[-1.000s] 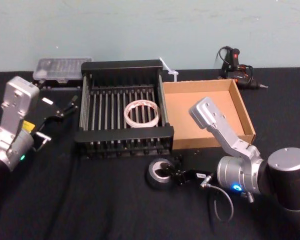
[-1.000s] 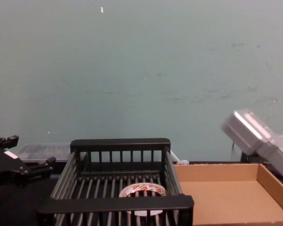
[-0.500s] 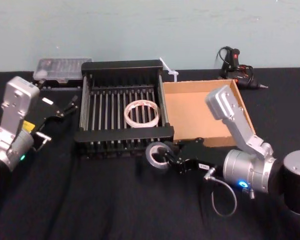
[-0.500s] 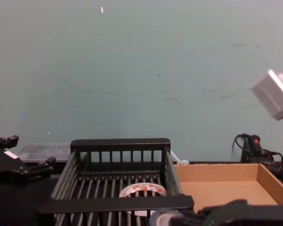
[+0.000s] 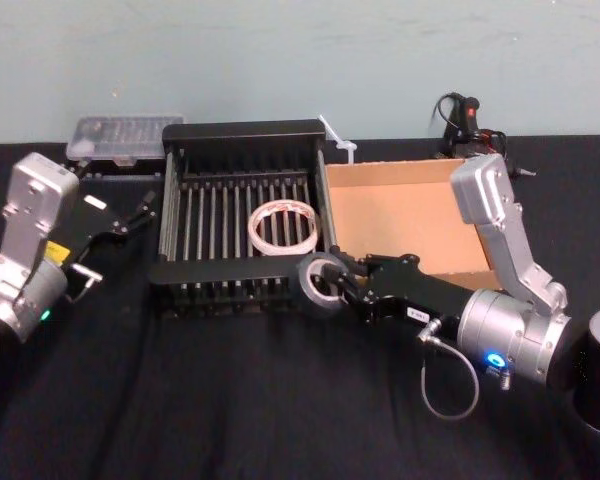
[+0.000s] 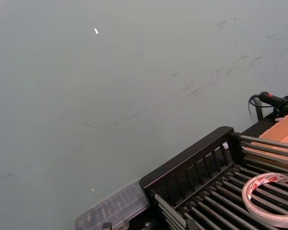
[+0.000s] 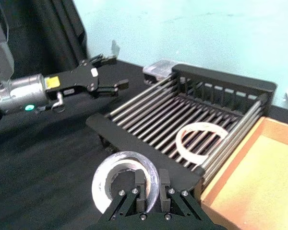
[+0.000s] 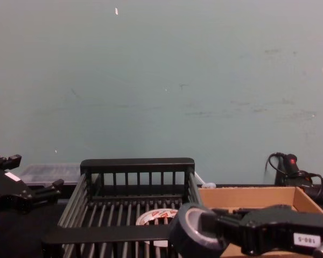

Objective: Pick up the white tape and place it into the black box , Pick up the silver tape and place it into the brown box.

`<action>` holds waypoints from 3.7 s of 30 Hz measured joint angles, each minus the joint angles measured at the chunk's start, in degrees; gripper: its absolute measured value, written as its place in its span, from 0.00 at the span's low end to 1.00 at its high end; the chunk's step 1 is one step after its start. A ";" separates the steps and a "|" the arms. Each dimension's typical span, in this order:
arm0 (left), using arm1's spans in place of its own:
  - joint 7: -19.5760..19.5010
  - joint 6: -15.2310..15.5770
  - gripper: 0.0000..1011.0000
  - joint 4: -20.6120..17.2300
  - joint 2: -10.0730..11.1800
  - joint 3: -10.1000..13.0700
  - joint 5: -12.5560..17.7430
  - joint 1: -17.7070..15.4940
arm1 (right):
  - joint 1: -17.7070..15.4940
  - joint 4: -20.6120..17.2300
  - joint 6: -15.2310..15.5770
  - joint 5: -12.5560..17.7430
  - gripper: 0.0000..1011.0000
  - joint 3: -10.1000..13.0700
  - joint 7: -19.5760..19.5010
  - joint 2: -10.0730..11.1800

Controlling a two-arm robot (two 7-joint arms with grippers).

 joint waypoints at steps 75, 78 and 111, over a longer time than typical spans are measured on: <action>0.00 0.00 0.99 0.00 0.00 0.00 0.00 0.00 | 9.27 17.49 -3.72 0.04 0.18 7.74 -11.20 -8.99; 0.00 0.00 0.99 0.00 0.00 0.00 0.00 0.00 | 10.28 19.28 -3.31 -0.65 0.18 7.36 -11.20 -9.68; 0.00 0.00 0.99 0.00 0.00 0.00 0.00 0.00 | 15.22 30.77 -3.82 -5.33 0.18 7.56 -10.47 -13.58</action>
